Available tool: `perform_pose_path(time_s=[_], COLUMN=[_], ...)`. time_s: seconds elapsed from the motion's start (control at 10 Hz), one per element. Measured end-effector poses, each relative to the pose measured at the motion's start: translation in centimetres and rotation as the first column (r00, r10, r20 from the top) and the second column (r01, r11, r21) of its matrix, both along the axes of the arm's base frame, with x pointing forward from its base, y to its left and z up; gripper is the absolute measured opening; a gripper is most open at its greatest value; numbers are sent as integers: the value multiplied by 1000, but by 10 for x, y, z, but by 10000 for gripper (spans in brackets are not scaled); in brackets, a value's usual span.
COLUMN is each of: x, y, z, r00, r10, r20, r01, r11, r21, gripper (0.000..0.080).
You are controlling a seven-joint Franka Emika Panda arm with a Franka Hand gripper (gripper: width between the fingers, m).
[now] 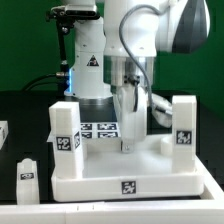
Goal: Assemble desk
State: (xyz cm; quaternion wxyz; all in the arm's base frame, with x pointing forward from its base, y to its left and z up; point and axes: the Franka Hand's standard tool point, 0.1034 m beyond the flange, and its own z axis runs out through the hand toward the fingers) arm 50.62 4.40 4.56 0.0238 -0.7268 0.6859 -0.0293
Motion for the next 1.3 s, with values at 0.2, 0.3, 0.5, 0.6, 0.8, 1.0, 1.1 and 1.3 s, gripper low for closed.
perform_pose_path(time_s=[0.2, 0.3, 0.5, 0.6, 0.8, 1.0, 1.1, 1.3], x=[-5, -7, -12, -17, -9, -12, -12, 5], y=[4, 3, 2, -7, -23, -22, -24, -35], z=[2, -1, -4, 0, 17, 15, 14, 28], r00=[985, 978, 934, 855, 617, 446, 384, 104], r10=[173, 207, 353, 511, 784, 892, 920, 992], r20=[-19, -28, -51, -84, -61, -76, -79, -73], r01=[-173, -207, -354, -510, -784, -894, -922, -995], r11=[985, 978, 935, 859, 620, 448, 386, 103], r21=[-7, -10, -5, 38, 39, 8, 9, -15], gripper=[52, 52, 52, 54, 54, 54, 54, 54])
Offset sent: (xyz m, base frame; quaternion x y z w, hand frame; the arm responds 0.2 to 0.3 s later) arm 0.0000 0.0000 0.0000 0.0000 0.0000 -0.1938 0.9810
